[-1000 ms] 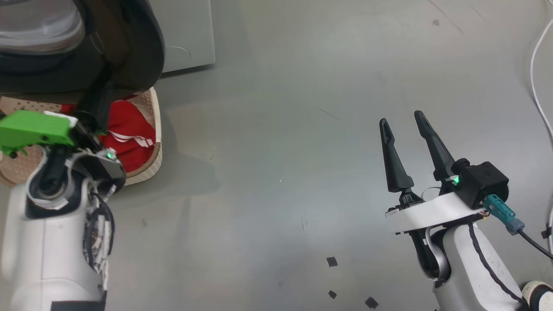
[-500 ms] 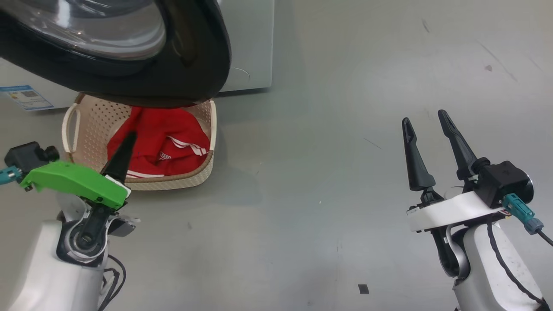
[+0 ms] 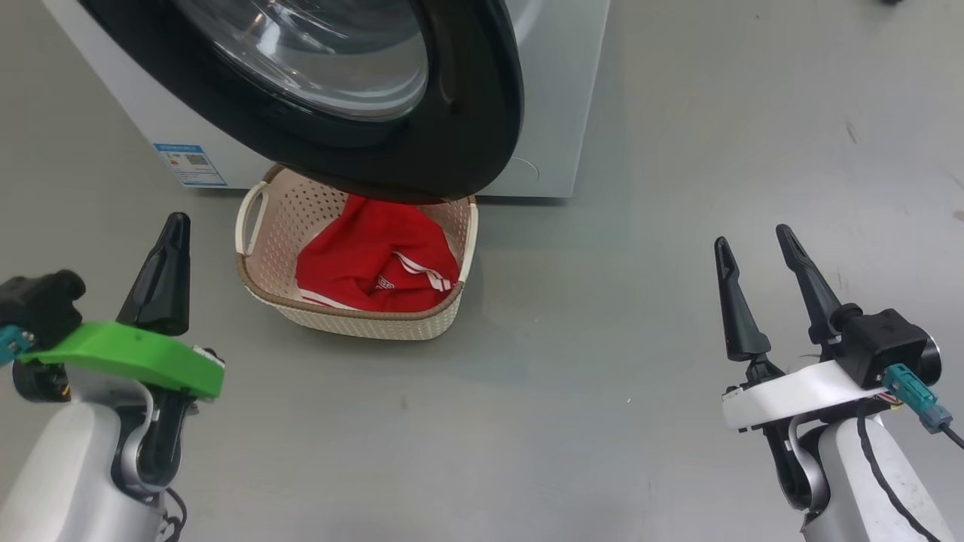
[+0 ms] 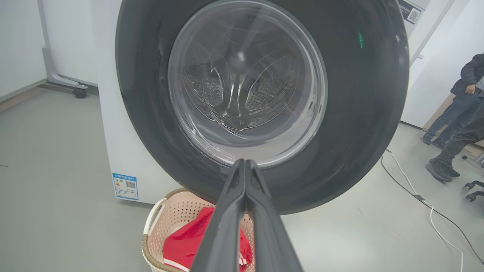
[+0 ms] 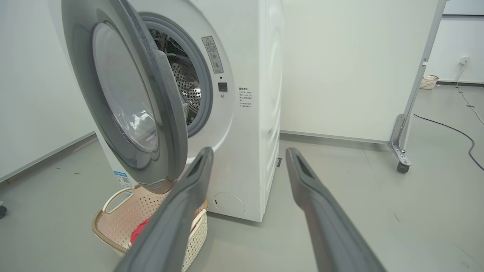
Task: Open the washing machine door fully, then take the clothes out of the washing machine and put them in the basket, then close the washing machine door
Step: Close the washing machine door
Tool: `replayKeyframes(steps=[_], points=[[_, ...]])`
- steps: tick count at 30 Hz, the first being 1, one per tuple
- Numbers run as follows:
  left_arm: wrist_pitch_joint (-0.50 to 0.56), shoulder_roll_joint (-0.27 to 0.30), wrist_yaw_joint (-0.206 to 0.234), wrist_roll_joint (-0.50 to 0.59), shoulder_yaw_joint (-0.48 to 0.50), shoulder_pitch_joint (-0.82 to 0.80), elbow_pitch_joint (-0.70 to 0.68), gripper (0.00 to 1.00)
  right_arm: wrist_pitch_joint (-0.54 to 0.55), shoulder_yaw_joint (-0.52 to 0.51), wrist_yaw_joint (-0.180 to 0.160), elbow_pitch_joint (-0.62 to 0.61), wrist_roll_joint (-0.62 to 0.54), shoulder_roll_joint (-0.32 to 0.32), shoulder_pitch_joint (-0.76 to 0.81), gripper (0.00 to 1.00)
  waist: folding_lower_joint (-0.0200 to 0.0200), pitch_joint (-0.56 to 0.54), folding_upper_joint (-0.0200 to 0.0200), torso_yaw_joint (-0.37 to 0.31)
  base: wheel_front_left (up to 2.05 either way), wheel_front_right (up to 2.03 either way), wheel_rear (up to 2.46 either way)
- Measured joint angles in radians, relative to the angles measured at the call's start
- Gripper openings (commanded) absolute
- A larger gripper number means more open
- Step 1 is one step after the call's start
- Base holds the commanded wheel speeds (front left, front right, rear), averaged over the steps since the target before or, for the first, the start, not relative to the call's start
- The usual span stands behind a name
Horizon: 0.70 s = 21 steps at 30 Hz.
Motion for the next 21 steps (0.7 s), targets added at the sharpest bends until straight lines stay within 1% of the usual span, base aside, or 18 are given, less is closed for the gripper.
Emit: replayKeyframes(steps=[3,9,14,16,17,18,19,21], points=[[-0.066,0.016,0.000,0.047,0.001,0.036,-0.009,0.00,0.000,0.005,0.008,0.000,-0.004,0.005,0.004,1.00,0.0000,-0.020,0.0000,0.028,0.00,0.00,0.00],[-0.173,0.017,0.003,0.101,0.017,0.110,-0.019,0.00,0.000,0.015,0.008,-0.002,-0.005,0.012,0.027,1.00,0.0000,-0.059,0.0000,0.060,0.00,0.00,0.00],[-0.170,0.016,0.024,0.167,0.004,0.148,-0.017,0.00,0.000,0.017,0.008,-0.002,-0.005,0.015,0.039,1.00,0.0000,-0.075,0.0000,0.073,0.00,0.00,0.00],[-0.165,0.012,0.032,0.175,0.004,0.158,-0.021,0.00,0.000,0.020,0.009,-0.005,-0.008,0.016,0.039,1.00,0.0000,-0.076,0.0000,0.073,0.00,0.00,0.00],[-0.165,0.010,0.038,0.185,0.004,0.162,-0.022,0.11,0.000,0.020,0.009,-0.007,-0.008,0.017,0.039,1.00,0.0000,-0.076,0.0000,0.073,0.00,0.00,0.00],[-0.165,0.007,0.043,0.194,0.005,0.166,-0.023,0.53,0.000,0.020,0.009,-0.008,-0.008,0.017,0.039,1.00,0.0000,-0.076,0.0000,0.073,0.00,0.00,0.00],[-0.165,0.002,0.047,0.195,0.008,0.170,-0.025,1.00,0.000,0.020,0.009,-0.008,-0.008,0.018,0.039,1.00,0.0000,-0.075,0.0000,0.072,0.00,0.00,0.00],[-0.165,-0.006,0.055,0.211,0.007,0.175,-0.032,1.00,0.000,0.020,0.009,-0.008,-0.012,0.018,0.040,1.00,0.0000,-0.073,0.0000,0.072,0.00,0.00,0.00]])
